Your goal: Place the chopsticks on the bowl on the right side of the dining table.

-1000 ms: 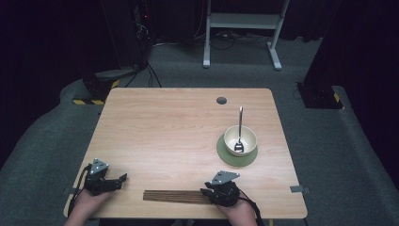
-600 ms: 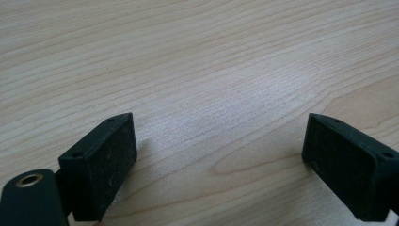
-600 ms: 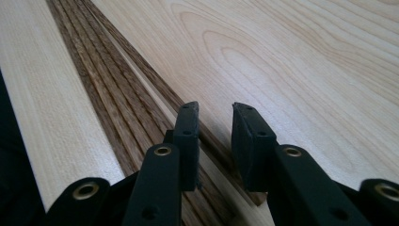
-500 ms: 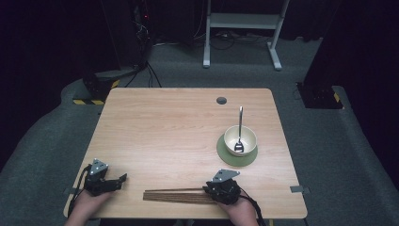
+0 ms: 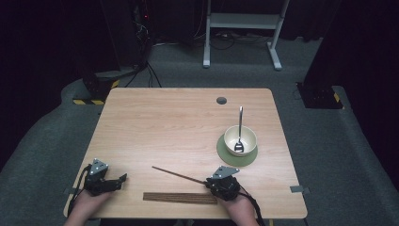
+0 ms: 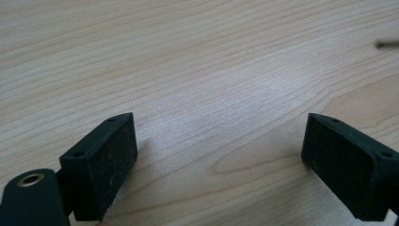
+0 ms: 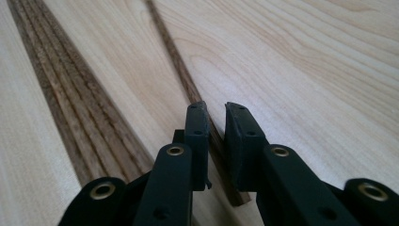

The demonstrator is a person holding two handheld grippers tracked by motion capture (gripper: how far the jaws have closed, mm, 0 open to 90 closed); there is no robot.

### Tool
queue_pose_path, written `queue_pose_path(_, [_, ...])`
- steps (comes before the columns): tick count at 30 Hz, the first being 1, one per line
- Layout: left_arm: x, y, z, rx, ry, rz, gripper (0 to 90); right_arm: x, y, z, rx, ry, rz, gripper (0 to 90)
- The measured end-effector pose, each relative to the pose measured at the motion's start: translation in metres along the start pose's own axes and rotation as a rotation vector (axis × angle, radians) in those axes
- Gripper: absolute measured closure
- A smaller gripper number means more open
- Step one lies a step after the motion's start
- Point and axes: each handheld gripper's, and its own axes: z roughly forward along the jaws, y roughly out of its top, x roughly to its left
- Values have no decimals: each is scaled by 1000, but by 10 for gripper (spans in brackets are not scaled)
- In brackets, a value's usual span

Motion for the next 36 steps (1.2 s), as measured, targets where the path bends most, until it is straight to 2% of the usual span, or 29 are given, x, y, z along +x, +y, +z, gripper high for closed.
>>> queue_pose_path(13, [0, 0, 0, -4, 1, -1, 120, -4, 7, 10, -20, 13, -14, 826])
queue_pose_path(17, [-1, -1, -1, -5, 0, 0, 125, 1, 5, 9, -25, -3, -59, 786])
queue_pose_path(20, [-1, -1, -1, -5, 0, 0, 125, 3, 5, 9, -25, -5, -65, 768])
queue_pose_path(22, [-1, -1, -1, -5, 0, 0, 125, 5, 4, 9, -29, -16, -86, 774])
queue_pose_path(28, [-1, -1, -1, -6, -1, 0, 127, 6, 4, 9, -25, -18, -90, 833])
queue_pose_path(33, [-1, -1, -1, -7, -2, 2, 130, 6, 6, 9, -13, -15, -86, 840])
queue_pose_path(36, [0, -1, -1, -7, -4, 4, 133, 7, 7, 9, -7, -21, -104, 841])
